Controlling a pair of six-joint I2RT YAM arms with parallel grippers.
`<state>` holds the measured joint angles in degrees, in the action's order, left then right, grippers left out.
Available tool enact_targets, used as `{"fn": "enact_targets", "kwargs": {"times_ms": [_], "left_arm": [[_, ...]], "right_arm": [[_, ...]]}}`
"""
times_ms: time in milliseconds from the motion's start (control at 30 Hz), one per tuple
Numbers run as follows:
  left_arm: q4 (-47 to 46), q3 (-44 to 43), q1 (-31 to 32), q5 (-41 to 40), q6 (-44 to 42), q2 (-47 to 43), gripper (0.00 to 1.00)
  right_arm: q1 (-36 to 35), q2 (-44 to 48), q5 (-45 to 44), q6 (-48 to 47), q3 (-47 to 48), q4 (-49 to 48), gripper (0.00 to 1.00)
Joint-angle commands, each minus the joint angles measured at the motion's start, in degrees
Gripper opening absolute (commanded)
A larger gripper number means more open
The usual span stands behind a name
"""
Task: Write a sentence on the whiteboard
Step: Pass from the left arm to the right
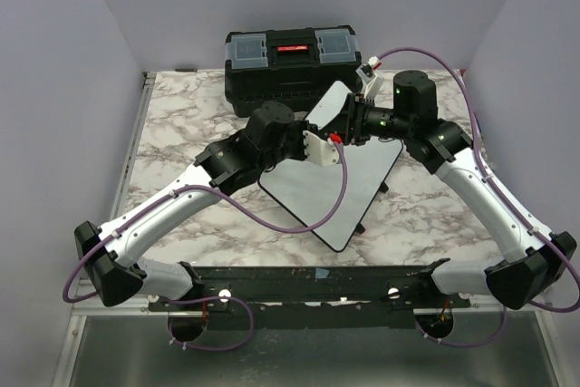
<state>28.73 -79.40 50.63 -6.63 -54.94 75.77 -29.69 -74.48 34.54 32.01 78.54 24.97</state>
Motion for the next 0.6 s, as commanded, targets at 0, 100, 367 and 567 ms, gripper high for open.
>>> {"fn": "enact_targets", "kwargs": {"times_ms": [0, 100, 367, 567], "left_arm": [[-2.13, 1.05, 0.69, 0.15, -0.70, -0.36, 0.00], [-2.15, 1.55, 0.87, -0.05, -0.54, -0.92, 0.00], [-3.08, 2.17, 1.21, 0.06, -0.26, -1.77, 0.00], [-2.85, 2.14, 1.66, 0.13, 0.16, -2.33, 0.00]], "right_arm": [[-0.45, -0.76, 1.28, 0.65, -1.02, -2.03, 0.41], [-0.44, -0.11, -0.46, 0.94, -1.21, -2.50, 0.41], [-0.45, -0.66, -1.07, 1.26, -1.72, -2.78, 0.35], [-0.45, -0.67, -2.18, 2.22, -2.41, -3.94, 0.31]]}}
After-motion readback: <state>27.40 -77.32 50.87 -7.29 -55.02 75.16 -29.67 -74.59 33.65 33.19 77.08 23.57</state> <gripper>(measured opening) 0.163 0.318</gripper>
